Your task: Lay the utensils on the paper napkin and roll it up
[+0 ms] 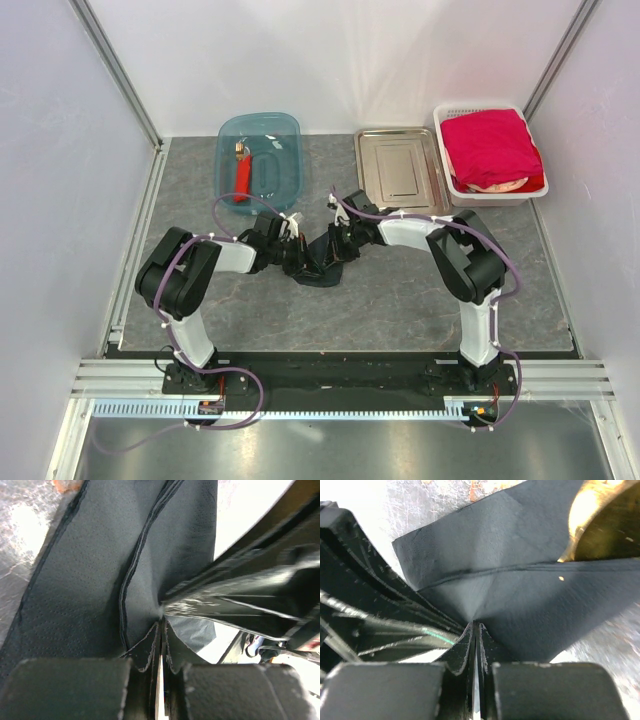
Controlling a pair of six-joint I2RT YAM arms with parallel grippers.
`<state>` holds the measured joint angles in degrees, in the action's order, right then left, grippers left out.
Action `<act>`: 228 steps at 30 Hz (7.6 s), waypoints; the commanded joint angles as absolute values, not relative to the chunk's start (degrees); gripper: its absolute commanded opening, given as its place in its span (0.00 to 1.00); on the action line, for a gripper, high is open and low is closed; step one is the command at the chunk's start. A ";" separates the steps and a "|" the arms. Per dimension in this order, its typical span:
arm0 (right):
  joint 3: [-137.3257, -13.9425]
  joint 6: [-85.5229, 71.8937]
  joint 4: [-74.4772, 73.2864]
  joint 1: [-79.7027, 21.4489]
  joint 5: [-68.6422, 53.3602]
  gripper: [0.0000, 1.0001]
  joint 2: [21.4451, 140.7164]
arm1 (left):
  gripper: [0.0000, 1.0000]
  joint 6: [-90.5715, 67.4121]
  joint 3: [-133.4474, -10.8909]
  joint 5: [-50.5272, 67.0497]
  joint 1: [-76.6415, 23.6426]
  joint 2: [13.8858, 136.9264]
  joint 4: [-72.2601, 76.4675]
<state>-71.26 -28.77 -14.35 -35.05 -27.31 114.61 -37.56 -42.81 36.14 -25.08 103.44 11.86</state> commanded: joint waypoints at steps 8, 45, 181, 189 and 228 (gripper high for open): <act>-69.79 -29.26 -13.19 -34.63 -27.15 0.03 120.41 | 0.16 -35.94 -39.64 35.85 -24.61 94.66 13.35; -73.92 -29.97 -10.64 -30.94 -31.02 0.25 113.20 | 0.07 -26.98 -43.86 28.92 -25.49 102.57 -3.96; -65.57 -30.94 -7.65 -32.43 -28.39 0.00 121.38 | 0.11 -33.13 -36.03 42.44 -11.69 89.91 8.35; -65.83 -31.55 -7.73 -32.87 -27.07 0.00 121.46 | 0.06 -39.89 -39.54 44.65 -18.54 92.90 13.88; -75.50 -28.30 -15.73 -29.53 -34.10 0.20 112.77 | 0.02 -37.18 -42.01 31.82 -23.73 103.71 6.50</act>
<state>-73.19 -29.58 -12.73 -30.74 -32.69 116.64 -40.82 -42.09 39.35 -24.45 101.54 10.81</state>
